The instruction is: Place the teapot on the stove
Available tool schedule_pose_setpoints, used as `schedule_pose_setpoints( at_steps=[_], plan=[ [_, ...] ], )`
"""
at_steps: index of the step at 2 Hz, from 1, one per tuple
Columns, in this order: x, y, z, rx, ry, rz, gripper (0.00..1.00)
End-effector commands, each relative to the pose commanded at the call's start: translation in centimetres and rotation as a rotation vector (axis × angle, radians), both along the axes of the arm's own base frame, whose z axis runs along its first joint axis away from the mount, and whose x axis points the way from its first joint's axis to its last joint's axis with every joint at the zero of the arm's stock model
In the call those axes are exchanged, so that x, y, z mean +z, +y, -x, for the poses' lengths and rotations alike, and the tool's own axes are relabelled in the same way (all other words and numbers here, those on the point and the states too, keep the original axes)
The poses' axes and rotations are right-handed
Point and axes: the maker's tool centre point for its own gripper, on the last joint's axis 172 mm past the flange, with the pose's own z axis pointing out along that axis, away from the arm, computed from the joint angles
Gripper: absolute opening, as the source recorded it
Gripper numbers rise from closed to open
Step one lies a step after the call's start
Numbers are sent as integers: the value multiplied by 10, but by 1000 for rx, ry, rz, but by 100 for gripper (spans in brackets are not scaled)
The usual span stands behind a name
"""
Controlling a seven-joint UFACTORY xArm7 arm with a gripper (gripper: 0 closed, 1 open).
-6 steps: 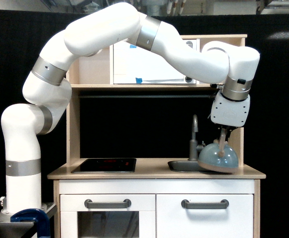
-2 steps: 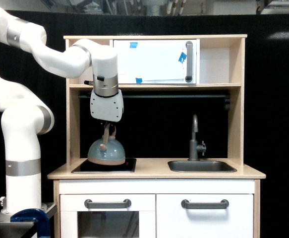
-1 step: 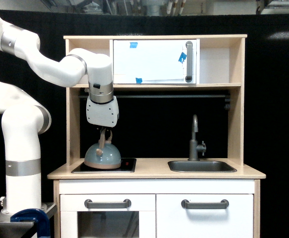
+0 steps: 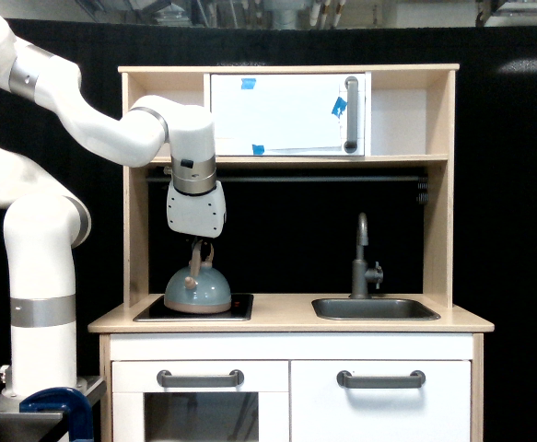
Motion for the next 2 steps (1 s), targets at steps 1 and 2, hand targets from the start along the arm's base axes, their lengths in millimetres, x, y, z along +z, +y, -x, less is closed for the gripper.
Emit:
schedule_pose_setpoints(
  at_steps=[1, 2],
  plan=[
    [-3, 0, -2, 0, 0, 0, 100],
    [19, -26, 1, 0, 0, 0, 100]
  ],
)
